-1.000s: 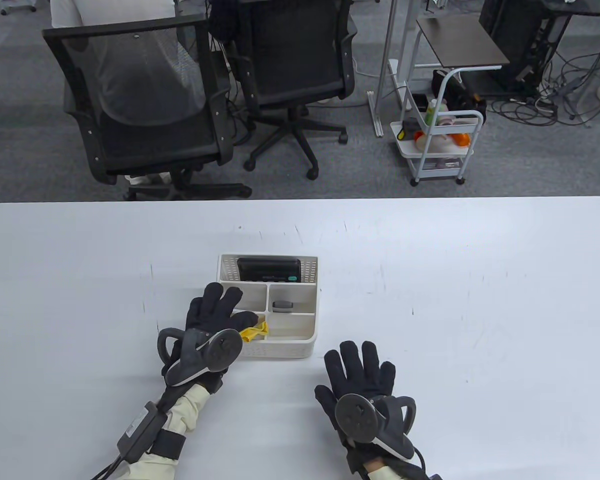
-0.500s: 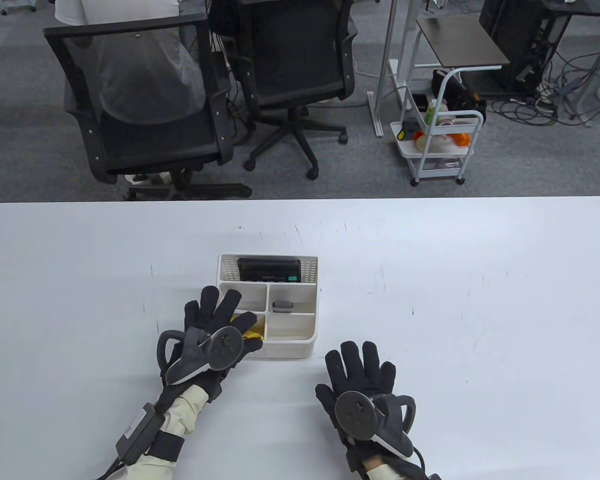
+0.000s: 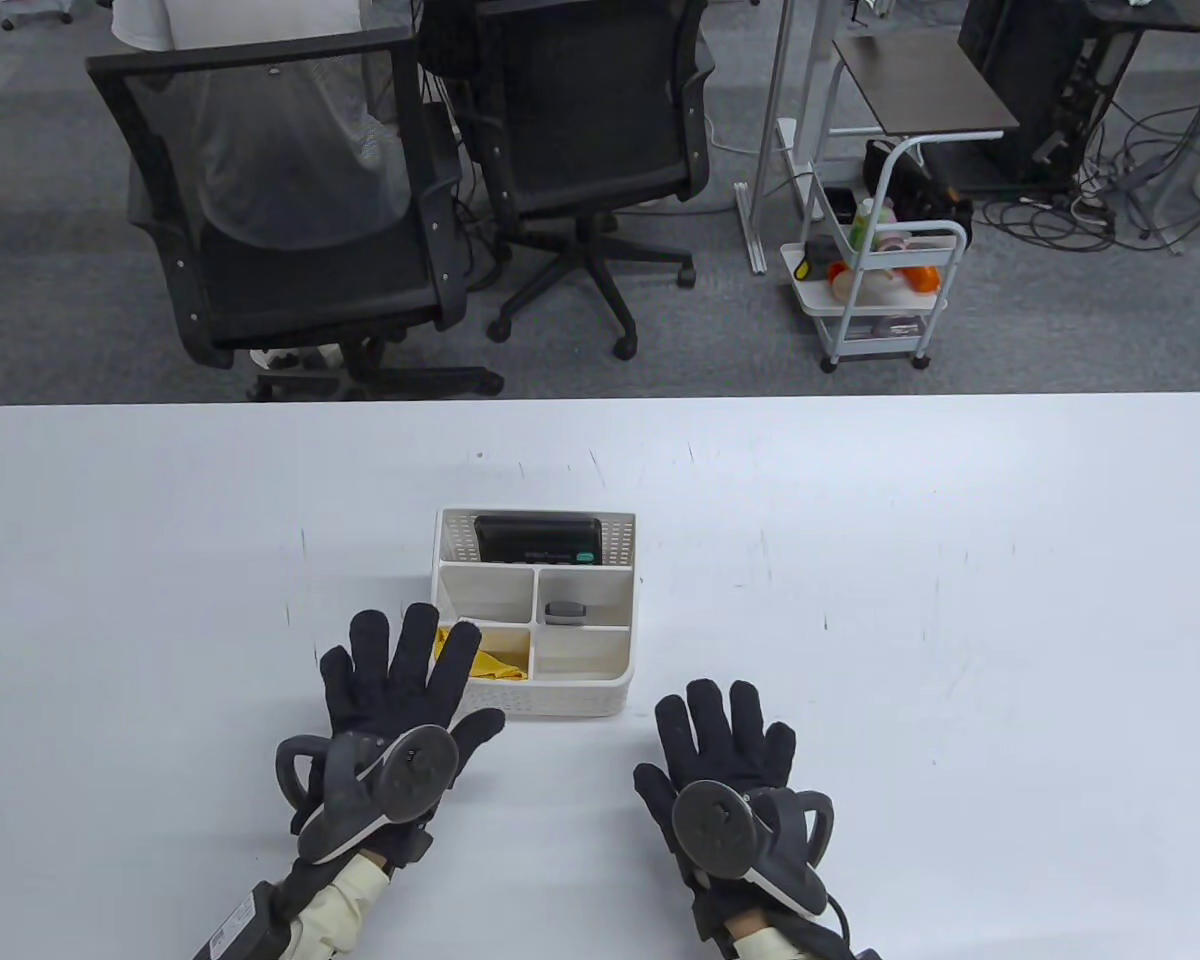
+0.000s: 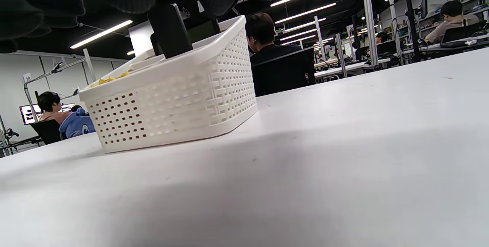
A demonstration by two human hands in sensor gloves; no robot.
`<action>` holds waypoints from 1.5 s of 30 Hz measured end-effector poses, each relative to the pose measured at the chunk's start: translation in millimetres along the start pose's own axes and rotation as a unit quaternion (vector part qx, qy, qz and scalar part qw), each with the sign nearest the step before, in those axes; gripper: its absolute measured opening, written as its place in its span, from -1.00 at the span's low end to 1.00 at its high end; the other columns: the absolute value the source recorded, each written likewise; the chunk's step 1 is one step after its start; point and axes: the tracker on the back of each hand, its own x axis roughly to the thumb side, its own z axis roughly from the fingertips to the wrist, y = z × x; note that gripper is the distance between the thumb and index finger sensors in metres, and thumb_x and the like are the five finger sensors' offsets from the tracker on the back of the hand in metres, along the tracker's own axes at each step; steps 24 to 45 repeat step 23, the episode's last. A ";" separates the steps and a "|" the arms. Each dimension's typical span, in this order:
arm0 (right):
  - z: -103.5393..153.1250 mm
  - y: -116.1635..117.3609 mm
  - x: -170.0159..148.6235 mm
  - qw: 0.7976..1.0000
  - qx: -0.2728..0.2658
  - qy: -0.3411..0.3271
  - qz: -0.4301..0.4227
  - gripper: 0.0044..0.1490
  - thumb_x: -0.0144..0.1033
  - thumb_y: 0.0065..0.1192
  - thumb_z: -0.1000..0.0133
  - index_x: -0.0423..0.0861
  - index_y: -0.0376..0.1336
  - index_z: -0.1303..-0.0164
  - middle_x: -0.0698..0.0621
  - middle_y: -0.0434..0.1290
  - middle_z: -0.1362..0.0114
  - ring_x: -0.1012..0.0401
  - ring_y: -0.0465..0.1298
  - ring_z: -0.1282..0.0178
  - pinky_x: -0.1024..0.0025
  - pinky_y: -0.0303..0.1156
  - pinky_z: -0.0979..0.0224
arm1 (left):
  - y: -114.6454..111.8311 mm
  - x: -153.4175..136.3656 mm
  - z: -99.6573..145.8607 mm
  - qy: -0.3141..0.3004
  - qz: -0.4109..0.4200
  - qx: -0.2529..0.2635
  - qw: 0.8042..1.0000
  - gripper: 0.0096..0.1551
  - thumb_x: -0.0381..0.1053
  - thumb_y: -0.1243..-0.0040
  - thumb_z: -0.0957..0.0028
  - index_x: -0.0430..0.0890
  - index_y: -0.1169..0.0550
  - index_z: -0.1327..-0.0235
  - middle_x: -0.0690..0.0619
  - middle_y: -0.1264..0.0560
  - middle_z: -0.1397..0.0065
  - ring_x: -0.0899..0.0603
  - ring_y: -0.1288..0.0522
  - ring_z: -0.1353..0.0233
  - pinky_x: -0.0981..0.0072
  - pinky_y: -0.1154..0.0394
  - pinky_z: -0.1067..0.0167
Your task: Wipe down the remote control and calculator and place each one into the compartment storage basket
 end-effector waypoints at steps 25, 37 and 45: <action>1.7 1.4 8.3 1.000 -0.014 -0.022 0.015 -0.13 -0.02 0.05 -0.27 -0.25 0.07 -0.69 -0.37 -0.02 -0.76 -0.40 -0.19 -0.65 -0.59 -0.20 -0.36 | -28.6 20.1 16.7 -0.027 -0.023 -0.045 0.998 -0.08 0.48 0.13 -0.08 0.22 0.05 -0.66 -0.09 0.11 -0.80 -0.63 0.19 -0.65 -0.69 0.04 -0.37; 1.7 1.4 8.3 1.000 -0.014 -0.022 0.015 -0.13 -0.02 0.05 -0.27 -0.25 0.07 -0.69 -0.37 -0.02 -0.76 -0.40 -0.19 -0.65 -0.59 -0.20 -0.36 | -28.6 20.1 16.7 -0.027 -0.023 -0.045 0.998 -0.08 0.48 0.13 -0.08 0.22 0.05 -0.66 -0.09 0.11 -0.80 -0.63 0.19 -0.65 -0.69 0.04 -0.37; 1.7 1.4 8.3 1.000 -0.014 -0.022 0.015 -0.13 -0.02 0.05 -0.27 -0.25 0.07 -0.69 -0.37 -0.02 -0.76 -0.40 -0.19 -0.65 -0.59 -0.20 -0.36 | -28.6 20.1 16.7 -0.027 -0.023 -0.045 0.998 -0.08 0.48 0.13 -0.08 0.22 0.05 -0.66 -0.09 0.11 -0.80 -0.63 0.19 -0.65 -0.69 0.04 -0.37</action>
